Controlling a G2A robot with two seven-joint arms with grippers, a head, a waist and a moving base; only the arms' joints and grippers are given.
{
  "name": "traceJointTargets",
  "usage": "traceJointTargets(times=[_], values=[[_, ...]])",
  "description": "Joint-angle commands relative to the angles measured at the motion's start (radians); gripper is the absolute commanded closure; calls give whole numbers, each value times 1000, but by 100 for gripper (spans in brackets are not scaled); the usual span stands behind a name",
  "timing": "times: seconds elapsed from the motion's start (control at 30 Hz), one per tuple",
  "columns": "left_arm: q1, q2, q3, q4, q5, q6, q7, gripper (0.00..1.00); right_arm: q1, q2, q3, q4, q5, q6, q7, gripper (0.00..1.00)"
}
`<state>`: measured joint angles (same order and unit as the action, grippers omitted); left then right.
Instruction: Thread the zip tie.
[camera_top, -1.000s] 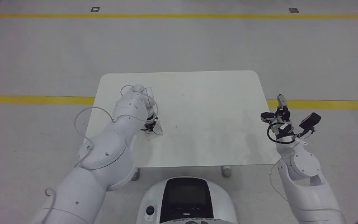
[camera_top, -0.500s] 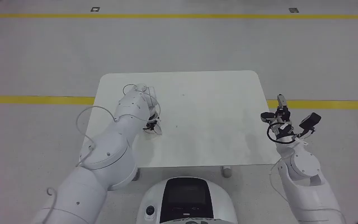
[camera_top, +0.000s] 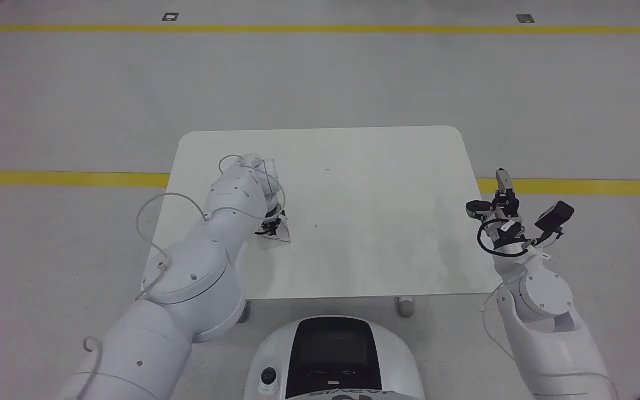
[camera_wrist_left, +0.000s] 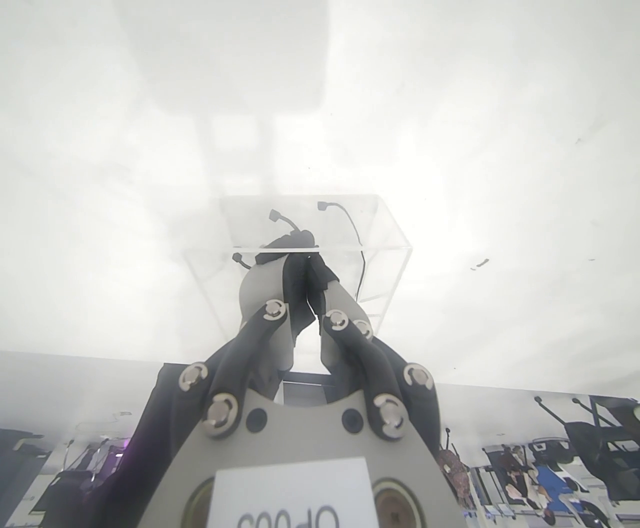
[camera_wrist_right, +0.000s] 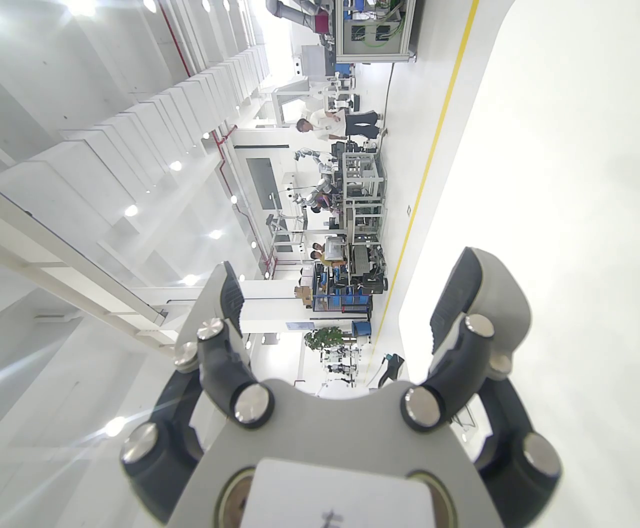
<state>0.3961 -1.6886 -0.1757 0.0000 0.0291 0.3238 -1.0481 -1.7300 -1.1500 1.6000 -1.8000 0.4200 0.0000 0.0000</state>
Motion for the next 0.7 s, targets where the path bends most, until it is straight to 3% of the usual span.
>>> traceJointTargets(times=[0.0,0.2,0.67], values=[[0,0,0,0,0,0,0,100,0,0,0,0,0,0,0,0],[12,2,0,-2,-1,-2,25,100,0,0,0,0,0,0,0,0],[12,11,0,-12,-11,-61,45,100,0,0,0,0,0,0,0,0]])
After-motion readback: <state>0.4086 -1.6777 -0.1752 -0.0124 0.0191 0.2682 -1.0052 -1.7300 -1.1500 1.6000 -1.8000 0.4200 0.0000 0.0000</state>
